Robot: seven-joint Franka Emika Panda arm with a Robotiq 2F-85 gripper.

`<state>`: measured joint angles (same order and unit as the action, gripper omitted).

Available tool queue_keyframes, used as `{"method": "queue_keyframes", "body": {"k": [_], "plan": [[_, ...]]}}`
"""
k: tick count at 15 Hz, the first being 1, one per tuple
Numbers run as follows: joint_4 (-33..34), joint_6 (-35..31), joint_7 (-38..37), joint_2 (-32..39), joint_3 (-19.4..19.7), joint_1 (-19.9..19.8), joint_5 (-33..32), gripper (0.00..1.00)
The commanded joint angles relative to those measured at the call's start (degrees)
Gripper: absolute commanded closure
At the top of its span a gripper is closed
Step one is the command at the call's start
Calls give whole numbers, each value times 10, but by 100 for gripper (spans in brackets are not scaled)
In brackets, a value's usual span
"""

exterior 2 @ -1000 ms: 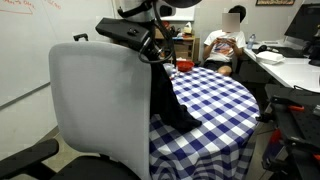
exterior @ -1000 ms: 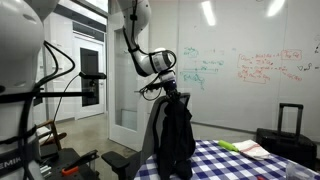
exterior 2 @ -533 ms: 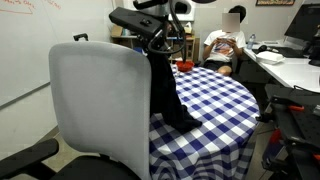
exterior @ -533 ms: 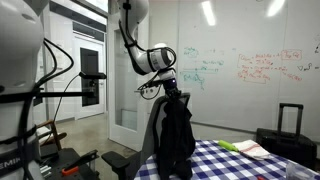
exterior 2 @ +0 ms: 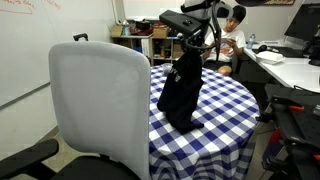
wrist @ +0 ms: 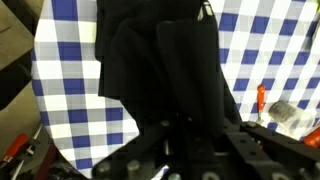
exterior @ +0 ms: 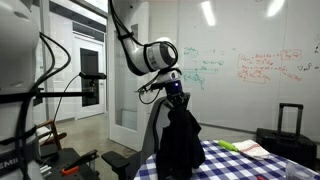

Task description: Pick up the cloth from the chair and put it on the table

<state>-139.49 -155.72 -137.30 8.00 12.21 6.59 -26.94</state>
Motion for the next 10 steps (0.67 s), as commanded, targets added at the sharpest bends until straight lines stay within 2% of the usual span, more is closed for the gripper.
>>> {"method": "queue_keyframes", "body": {"k": [1,2,3,4,9,10], "plan": [[-56,-10,-58,-55,7,-29,-36,99],[-64,-11,-67,-62,5,-38,-39,99],[-33,2,-36,-29,-11,-43,-21,99],[-39,2,-36,-34,-13,-50,-22,94],[-38,1,-36,-30,-19,-51,-21,94],[-38,1,-36,-30,-19,-51,-21,99]]}}
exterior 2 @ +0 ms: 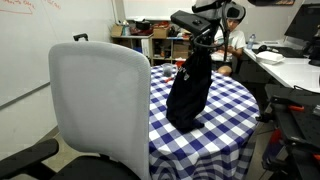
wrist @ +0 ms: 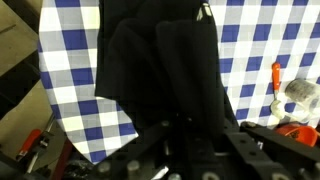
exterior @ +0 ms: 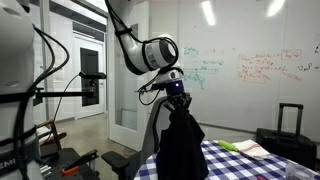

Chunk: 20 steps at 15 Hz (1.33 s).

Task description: Pick up the cloth from the chair and put it on the table

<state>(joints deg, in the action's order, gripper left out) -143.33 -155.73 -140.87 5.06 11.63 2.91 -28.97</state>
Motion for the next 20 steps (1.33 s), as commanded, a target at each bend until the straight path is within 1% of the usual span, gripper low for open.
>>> {"method": "queue_keyframes", "body": {"k": [1,2,3,4,6,9,13,18,20], "plan": [[14,7,-10,11,-19,-7,-8,99],[38,16,-6,33,-28,-2,-1,99],[63,22,-36,55,-27,4,-22,99],[94,25,-47,82,-27,7,-24,99],[157,38,-78,139,-12,17,-33,99],[239,63,-105,215,19,29,-17,99],[307,88,-126,291,47,36,11,99],[371,128,-115,368,48,27,72,99],[408,152,-109,393,48,21,97,99]]}}
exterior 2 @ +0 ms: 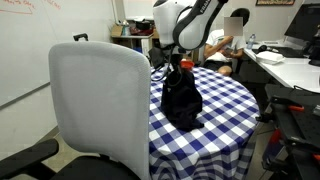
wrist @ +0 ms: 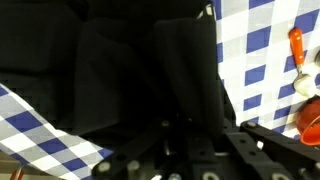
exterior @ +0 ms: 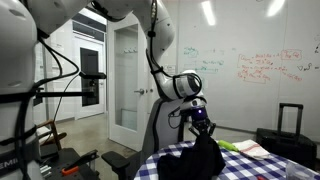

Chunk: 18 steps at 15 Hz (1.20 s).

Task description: Pick up the cloth from the chair and put it on the table

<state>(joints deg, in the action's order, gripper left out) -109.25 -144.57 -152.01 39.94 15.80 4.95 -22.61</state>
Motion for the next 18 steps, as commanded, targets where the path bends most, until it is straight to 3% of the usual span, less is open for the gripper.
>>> {"method": "queue_keyframes", "body": {"k": [1,10,11,12,13,14,18], "plan": [[87,54,3,56,8,-1,43,99],[272,173,-11,159,9,-42,118,99],[210,138,0,125,12,-31,103,94],[227,148,0,135,12,-35,107,94],[239,152,0,143,12,-37,109,69],[235,149,-2,140,13,-38,110,68],[211,128,-5,122,15,-38,111,39]]}}
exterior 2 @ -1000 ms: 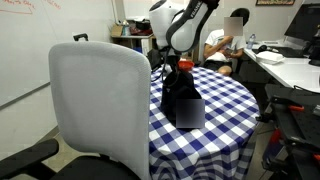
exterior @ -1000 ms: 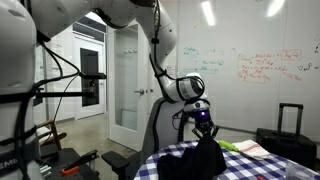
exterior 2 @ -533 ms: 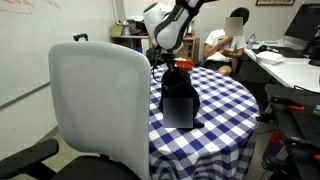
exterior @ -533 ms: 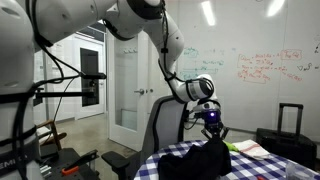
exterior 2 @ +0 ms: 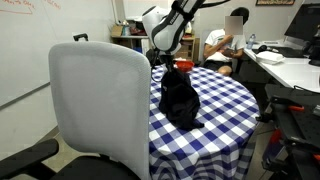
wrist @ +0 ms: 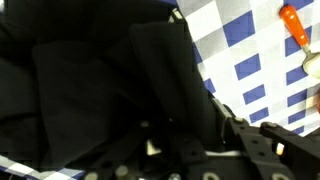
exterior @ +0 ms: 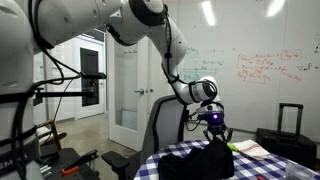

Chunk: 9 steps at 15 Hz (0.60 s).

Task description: Pick up the cloth from the chair and put it on the table

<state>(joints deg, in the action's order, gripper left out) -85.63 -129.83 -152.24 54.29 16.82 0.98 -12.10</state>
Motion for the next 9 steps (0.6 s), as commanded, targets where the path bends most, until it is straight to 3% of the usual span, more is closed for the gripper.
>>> {"method": "queue_keyframes", "body": {"k": [1,5,9], "plan": [[-30,-26,-4,-26,6,1,7,33],[-62,-57,-22,-57,10,-3,24,4],[-110,-90,-50,-100,14,-6,48,0]]}}
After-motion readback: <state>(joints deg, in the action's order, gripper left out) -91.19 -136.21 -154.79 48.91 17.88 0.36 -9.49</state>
